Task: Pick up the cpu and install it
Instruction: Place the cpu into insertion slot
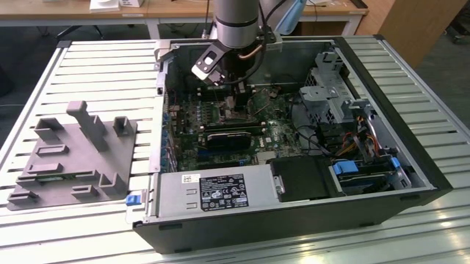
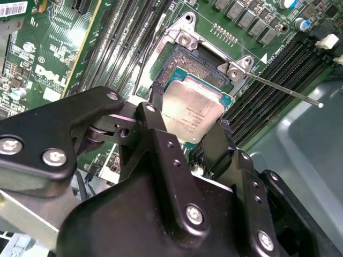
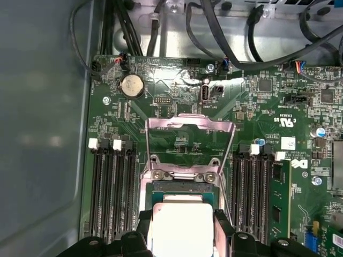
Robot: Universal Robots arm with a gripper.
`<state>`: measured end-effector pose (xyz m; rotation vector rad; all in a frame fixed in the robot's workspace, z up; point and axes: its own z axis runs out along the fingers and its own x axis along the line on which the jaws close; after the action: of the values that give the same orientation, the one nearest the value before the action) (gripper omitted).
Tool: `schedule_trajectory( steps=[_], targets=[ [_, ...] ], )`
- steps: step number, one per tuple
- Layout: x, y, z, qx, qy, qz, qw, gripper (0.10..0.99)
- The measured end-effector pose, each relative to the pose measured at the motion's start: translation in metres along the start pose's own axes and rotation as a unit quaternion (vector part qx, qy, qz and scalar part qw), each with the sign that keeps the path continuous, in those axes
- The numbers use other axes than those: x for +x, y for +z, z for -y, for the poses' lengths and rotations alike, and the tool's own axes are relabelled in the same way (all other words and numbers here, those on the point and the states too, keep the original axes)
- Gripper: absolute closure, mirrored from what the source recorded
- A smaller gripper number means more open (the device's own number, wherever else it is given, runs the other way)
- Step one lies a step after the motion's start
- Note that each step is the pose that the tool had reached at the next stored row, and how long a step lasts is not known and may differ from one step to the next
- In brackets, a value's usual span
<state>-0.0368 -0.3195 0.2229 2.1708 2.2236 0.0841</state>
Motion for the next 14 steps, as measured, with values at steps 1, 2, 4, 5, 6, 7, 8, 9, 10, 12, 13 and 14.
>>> schedule_trajectory(
  steps=[1,2,4,5,6,7,8,9,10,12,13,14],
  targets=[
    [0.0,0.0009,0.0001,0.0,0.001,0.0001,1.0,0.549],
    [0.0,0.0018,0.0002,0.0,0.002,0.0001,1.0,0.549],
    [-0.0001,0.0036,0.0004,0.0,0.002,0.0002,1.0,0.549],
    [-0.0001,0.0048,0.0006,0.0,0.002,0.0001,1.0,0.549],
    [-0.0001,0.006,0.0007,0.0,0.002,0.0001,1.0,0.549],
    [-0.0001,0.0069,0.0008,0.0,0.002,0.0001,1.0,0.549],
    [-0.0001,0.0079,0.001,0.0,0.002,0.0002,1.0,0.549],
    [-0.0001,0.0088,0.0012,0.0,0.003,0.0002,1.0,0.549],
    [-0.0001,0.0097,0.0013,0.0,0.004,0.0003,1.0,0.549],
    [-0.0002,0.0114,0.0016,-0.0001,0.006,0.0004,1.0,0.549],
    [-0.0002,0.0123,0.0017,-0.0001,0.007,0.0004,1.0,0.549],
    [-0.0002,0.0132,0.0019,-0.0001,0.008,0.0005,1.0,0.549]
  ],
)
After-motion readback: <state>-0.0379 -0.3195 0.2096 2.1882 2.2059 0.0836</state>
